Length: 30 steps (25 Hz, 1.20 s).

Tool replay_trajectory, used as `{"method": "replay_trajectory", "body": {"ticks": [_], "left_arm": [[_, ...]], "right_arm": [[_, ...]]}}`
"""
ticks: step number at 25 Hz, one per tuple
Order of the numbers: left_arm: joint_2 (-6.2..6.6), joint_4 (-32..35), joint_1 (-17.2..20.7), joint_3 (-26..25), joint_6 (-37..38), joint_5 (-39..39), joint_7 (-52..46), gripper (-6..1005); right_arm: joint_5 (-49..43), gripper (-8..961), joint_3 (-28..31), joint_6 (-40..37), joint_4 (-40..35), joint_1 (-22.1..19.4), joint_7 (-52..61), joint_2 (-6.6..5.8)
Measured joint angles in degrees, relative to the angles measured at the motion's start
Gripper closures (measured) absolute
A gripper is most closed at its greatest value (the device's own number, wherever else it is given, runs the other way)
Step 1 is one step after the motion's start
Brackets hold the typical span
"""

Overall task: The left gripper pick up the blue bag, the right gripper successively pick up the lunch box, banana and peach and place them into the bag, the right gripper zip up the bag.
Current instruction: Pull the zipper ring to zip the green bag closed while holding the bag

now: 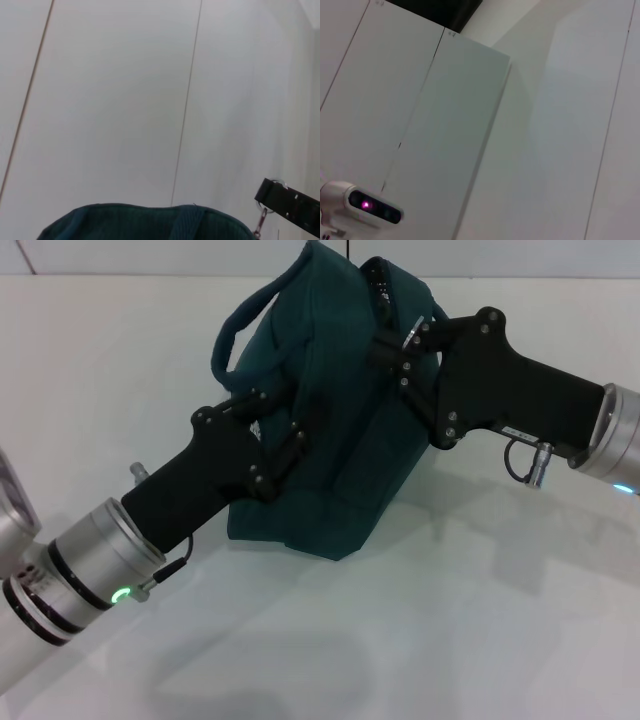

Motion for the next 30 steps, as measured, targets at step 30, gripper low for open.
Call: {"method": "replay_trajectory", "body": {"ticks": [30], "left_arm": [[1.02, 11.4, 7.5, -0.2, 0.1, 6.0, 5.6, 942]], "right_arm": [[16.6, 928, 0.1, 1.6, 7.3, -0.1, 5.8, 0.00]]}}
